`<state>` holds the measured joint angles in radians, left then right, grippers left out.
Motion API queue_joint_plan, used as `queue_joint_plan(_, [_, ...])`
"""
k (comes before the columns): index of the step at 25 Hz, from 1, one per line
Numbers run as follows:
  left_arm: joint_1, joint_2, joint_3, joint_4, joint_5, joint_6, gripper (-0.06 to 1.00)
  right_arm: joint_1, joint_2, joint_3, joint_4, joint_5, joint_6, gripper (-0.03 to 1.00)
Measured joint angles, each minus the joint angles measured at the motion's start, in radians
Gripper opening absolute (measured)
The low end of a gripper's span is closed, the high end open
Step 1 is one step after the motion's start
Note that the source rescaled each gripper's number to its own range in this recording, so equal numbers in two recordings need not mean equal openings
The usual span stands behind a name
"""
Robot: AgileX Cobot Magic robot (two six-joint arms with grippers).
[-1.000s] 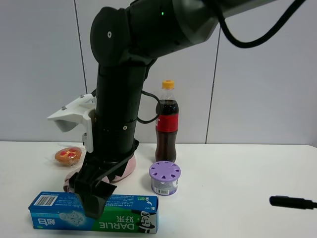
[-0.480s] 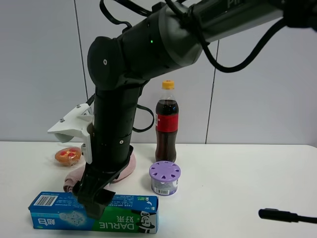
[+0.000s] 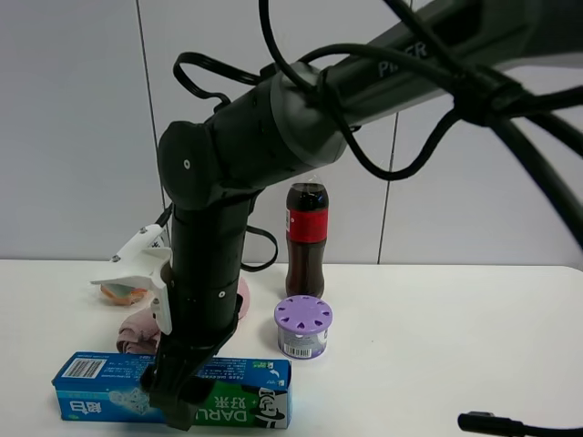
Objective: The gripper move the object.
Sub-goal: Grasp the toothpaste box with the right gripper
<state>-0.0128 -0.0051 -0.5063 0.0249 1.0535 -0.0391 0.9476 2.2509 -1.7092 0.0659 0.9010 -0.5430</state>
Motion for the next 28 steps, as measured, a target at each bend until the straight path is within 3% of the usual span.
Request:
queue_joint_plan(17, [0.000,0.000,0.000,-0.001,0.000,0.000,1.00,0.000,0.023,0.000,0.031,-0.035,-0.023,0.68])
queue_joint_plan(24, [0.000,0.000,0.000,-0.001,0.000,0.000,1.00,-0.013,0.023,0.000,0.034,-0.041,-0.026,0.66])
queue_joint_plan(28, [0.000,0.000,0.000,-0.001,0.000,0.000,1.00,-0.018,0.023,0.000,0.034,-0.042,-0.027,0.56])
